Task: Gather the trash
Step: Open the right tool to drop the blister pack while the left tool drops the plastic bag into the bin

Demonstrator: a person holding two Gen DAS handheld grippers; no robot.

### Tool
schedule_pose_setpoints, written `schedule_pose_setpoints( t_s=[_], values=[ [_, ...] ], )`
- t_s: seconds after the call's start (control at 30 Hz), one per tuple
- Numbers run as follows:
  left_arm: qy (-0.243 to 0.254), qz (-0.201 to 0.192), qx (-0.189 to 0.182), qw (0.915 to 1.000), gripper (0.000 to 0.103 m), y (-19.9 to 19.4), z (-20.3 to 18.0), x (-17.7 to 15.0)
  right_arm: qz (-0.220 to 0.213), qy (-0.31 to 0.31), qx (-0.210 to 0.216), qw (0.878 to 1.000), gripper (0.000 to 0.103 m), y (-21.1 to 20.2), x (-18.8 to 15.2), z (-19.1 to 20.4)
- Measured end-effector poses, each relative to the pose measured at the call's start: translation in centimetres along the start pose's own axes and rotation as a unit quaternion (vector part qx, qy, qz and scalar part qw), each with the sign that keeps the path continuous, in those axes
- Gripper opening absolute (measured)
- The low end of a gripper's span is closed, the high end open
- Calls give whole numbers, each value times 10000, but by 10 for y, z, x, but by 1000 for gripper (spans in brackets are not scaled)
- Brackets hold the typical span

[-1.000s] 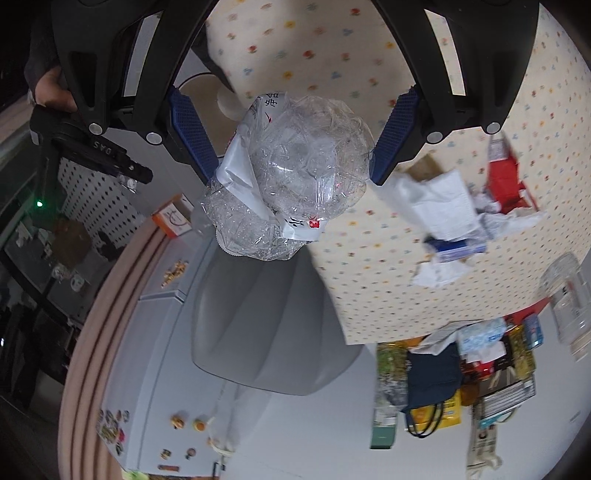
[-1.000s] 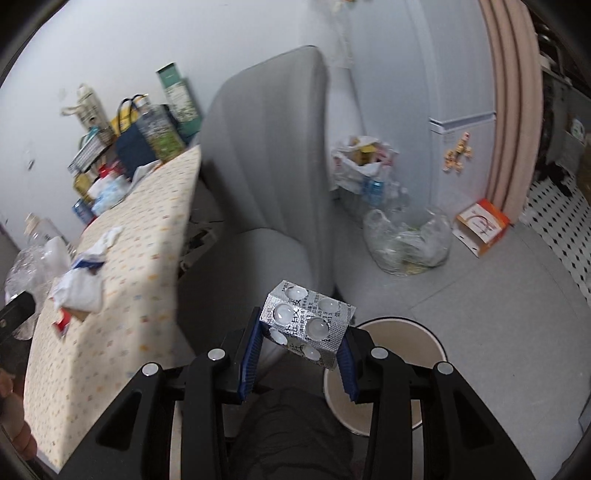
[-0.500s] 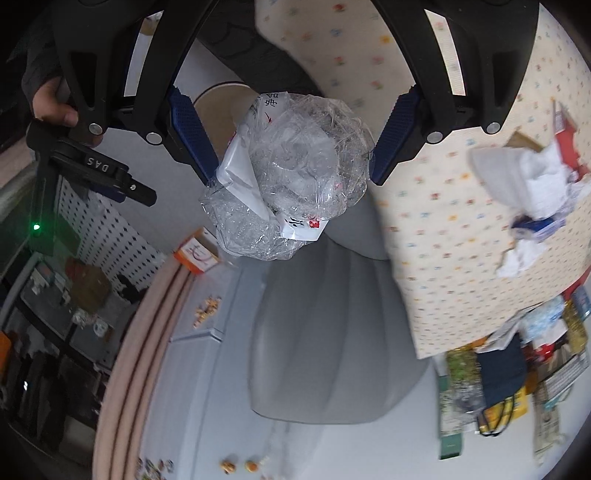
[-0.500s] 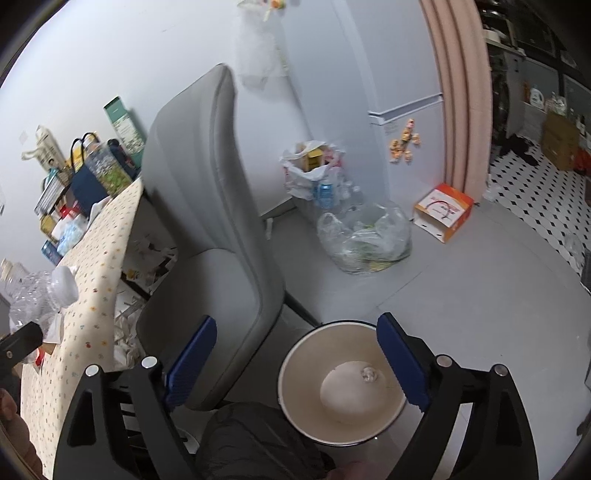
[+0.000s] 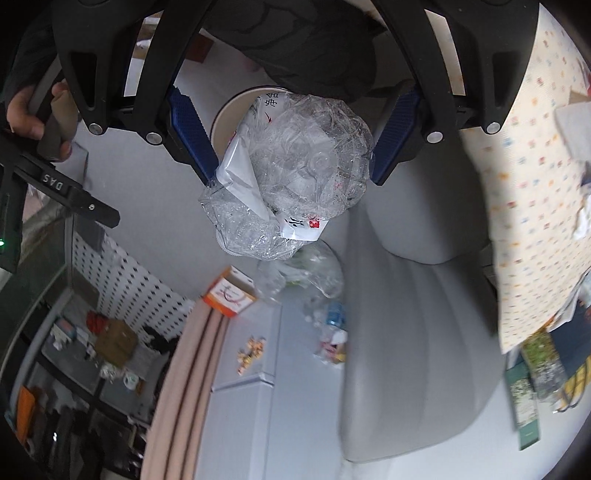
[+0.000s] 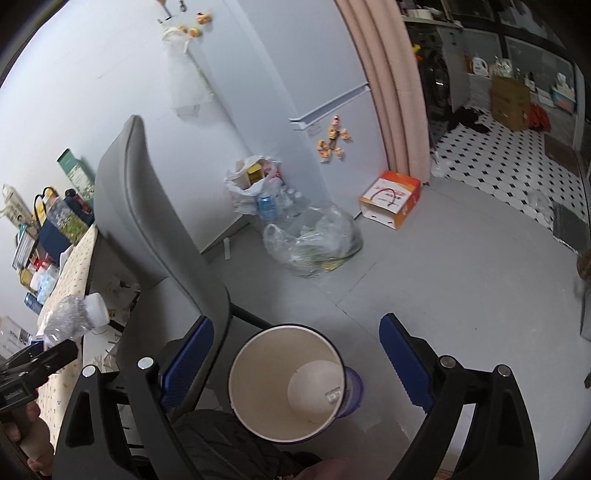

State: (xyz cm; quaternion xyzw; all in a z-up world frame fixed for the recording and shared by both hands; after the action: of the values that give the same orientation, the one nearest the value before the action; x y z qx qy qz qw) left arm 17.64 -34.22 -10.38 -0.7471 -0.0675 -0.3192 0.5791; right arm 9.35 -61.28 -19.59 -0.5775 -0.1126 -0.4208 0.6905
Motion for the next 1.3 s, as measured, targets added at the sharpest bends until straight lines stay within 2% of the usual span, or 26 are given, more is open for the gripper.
schedule_pose_setpoints(
  t_s=[0.27,0.37,0.47,0.67,0.93,1.13,1.3],
  values=[
    [286,375,60,9989,83,35,-28,-3,49,299,-54,9995,91,6,-6,-33],
    [407,396,42,9984,83,42,-33,-2,106,376,-79,9992,91,10,-10,-39],
    [459,405,46,9981,95,44,-35,-1,153,426,-78,9989,91,13,-13,-41],
    [303,287,-70,9991,96,36,-31,2,190,383,-50,9991,91,17,-12,-32],
    [-131,-28,56,9999,96,-1,0,4,154,197,81,9997,94,13,-9,-6],
    [-529,-355,162,9978,96,-35,32,-1,66,-196,198,9996,95,4,-8,32],
    [-775,-700,362,9939,96,-67,57,-7,39,-597,-54,9982,95,-2,-5,66]
  ],
)
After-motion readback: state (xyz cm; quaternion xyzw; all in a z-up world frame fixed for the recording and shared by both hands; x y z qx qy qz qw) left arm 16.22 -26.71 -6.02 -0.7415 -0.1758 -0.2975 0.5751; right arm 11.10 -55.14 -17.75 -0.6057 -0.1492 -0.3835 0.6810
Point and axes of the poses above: each gripper's, at about its wrist camera, not at the fingertips, and y roughly the way its jaws point, z to its left, x to its top, the point moved 1 cm from there along y, roughly the way its jaws point, and after that the axes turned 8 degrees about -y, right-handed, at the moved point
